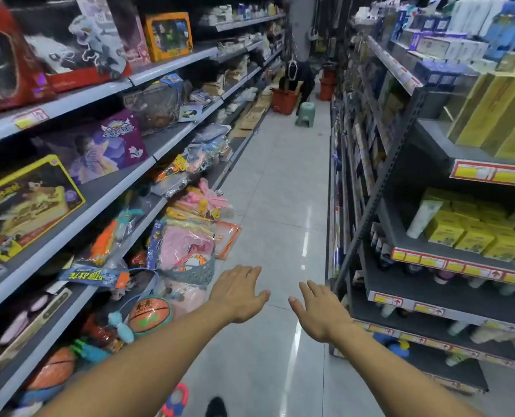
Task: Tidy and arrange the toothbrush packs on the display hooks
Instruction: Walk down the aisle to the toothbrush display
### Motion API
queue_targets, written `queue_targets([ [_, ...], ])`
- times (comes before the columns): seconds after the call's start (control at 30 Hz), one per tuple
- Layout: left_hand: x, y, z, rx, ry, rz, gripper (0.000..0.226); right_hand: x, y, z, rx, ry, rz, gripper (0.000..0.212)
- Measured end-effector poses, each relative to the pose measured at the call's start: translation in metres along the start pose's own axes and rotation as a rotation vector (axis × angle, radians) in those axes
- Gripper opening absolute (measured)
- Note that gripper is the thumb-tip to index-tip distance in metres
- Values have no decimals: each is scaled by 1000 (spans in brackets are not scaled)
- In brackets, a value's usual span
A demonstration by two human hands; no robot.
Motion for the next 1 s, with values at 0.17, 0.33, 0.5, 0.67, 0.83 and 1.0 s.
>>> queue_targets([
  [0.17, -29, 4, -49, -4, 14, 20, 76, 3, 0, -52, -20, -28, 4, 76],
  [0.33, -73, 8, -117, -22, 4, 31, 75, -11, 8, -126, -54, -39, 53, 76],
  [0.5, -126, 33, -185, -33, -8, 41, 74, -40, 36, -204, -59, -62, 57, 76],
  [0.67, -174, 66, -251, -41, -2, 41, 73, -72, 67, -282, -40, -80, 69, 75],
  [0.83, -201, 80, -306, -57, -32, 25, 72, -83, 89, -340, -12, -87, 71, 75],
  [1.0, -206, 85, -364, -84, -64, 27, 72, -67, 102, -391, -12, -125, 55, 75],
])
Point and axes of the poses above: each hand's wrist, its own z-axis away from the middle knuckle, its own y-axis out of the back of the hand, x = y × z, the point moved 9 cm from there along -z, towards the middle knuckle, and after that the axes turned 1 degree about x, right-handed, at the moved point
